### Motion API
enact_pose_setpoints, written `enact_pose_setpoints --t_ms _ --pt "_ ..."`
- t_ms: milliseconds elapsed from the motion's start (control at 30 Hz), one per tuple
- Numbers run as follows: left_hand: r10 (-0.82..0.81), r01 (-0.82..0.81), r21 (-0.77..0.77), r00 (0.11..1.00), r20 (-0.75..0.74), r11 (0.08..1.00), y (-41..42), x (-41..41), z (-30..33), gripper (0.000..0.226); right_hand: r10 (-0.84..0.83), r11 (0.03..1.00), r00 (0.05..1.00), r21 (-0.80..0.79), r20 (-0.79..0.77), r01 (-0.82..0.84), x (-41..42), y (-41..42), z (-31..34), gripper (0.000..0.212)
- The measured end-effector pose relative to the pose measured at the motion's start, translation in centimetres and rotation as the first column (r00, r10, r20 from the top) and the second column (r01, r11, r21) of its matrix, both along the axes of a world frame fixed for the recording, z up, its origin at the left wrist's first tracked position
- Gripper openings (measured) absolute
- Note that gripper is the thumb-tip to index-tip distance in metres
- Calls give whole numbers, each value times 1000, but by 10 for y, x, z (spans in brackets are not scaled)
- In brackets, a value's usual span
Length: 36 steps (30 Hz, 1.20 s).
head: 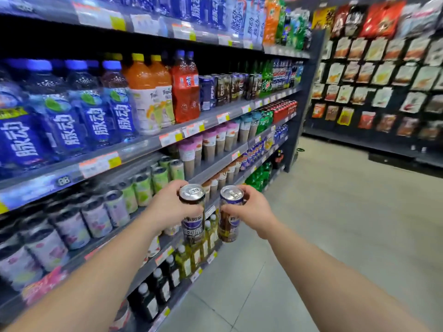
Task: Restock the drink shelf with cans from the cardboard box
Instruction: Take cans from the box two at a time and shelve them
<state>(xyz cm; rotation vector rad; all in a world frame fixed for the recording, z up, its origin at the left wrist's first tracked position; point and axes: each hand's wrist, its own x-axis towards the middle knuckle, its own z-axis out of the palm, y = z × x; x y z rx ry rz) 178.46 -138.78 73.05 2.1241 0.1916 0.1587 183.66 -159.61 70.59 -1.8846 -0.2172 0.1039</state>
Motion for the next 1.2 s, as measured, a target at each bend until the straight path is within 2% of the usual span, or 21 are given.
enact_pose_setpoints --t_ms 100,333,533,667,767,833,900,1067,1200 --pt "-53 53 11 999 -3 999 -17 64 13 52 -33 999 999 39 -12 33 55 -18 11 59" --pt "-136 138 -16 988 74 990 -75 197 35 43 -96 984 995 151 -19 98 179 -72 22 46" --pt "-65 81 -152 992 110 985 -138 313 27 54 -88 985 996 149 29 82 302 -135 25 42" --pt "-7 31 -186 992 128 982 -185 388 26 44 -52 994 996 97 75 44 389 -182 29 46" --pt "35 -5 -200 989 145 980 -218 438 30 43 -21 999 995 26 100 19 450 -208 37 61" --pt "72 -41 -207 987 143 978 -231 468 31 45 -1 1000 993 -10 115 2 490 -220 41 62" --pt "108 -78 -222 986 129 972 -239 495 32 48 31 999 993 -22 113 -29 523 -224 47 61" --pt "176 -138 -233 973 151 963 -238 562 39 47 107 994 988 -39 116 -103 606 -216 64 80" --pt "236 -200 -195 954 183 960 -218 616 50 41 156 988 975 -29 161 -153 667 -193 79 78"
